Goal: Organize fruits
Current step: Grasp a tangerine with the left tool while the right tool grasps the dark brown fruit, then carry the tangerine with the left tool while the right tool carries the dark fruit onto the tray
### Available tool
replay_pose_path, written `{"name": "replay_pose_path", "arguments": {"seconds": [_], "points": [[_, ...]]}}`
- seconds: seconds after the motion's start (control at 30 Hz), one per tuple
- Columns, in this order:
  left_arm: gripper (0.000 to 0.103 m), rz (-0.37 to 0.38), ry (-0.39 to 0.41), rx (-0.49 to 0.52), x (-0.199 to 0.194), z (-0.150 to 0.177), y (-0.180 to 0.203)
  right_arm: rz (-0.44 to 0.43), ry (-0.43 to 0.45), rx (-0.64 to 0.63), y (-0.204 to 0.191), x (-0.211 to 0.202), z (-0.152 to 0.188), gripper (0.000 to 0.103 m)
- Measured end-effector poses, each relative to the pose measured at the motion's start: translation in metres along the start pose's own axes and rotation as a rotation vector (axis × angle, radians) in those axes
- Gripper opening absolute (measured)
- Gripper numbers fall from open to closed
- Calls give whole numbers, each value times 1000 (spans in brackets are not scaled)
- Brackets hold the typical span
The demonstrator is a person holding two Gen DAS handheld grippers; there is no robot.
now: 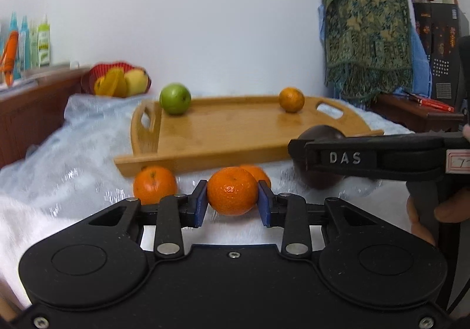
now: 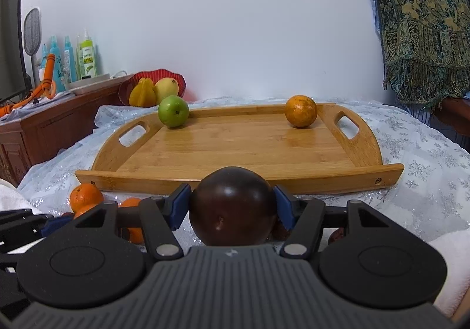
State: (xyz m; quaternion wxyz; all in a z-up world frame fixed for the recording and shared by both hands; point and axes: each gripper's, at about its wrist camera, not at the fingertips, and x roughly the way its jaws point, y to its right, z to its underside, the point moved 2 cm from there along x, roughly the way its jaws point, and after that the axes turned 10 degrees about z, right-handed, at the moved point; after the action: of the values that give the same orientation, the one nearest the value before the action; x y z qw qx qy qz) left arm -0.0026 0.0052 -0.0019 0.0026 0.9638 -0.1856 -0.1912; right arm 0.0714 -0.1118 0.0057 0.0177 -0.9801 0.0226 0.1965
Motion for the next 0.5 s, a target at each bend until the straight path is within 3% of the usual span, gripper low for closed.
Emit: {"name": "replay_pose_path", "arguments": {"seconds": [0.5], "points": [[33, -33, 6, -25, 38, -59, -32, 0, 48, 43, 14, 15, -34, 64]]}}
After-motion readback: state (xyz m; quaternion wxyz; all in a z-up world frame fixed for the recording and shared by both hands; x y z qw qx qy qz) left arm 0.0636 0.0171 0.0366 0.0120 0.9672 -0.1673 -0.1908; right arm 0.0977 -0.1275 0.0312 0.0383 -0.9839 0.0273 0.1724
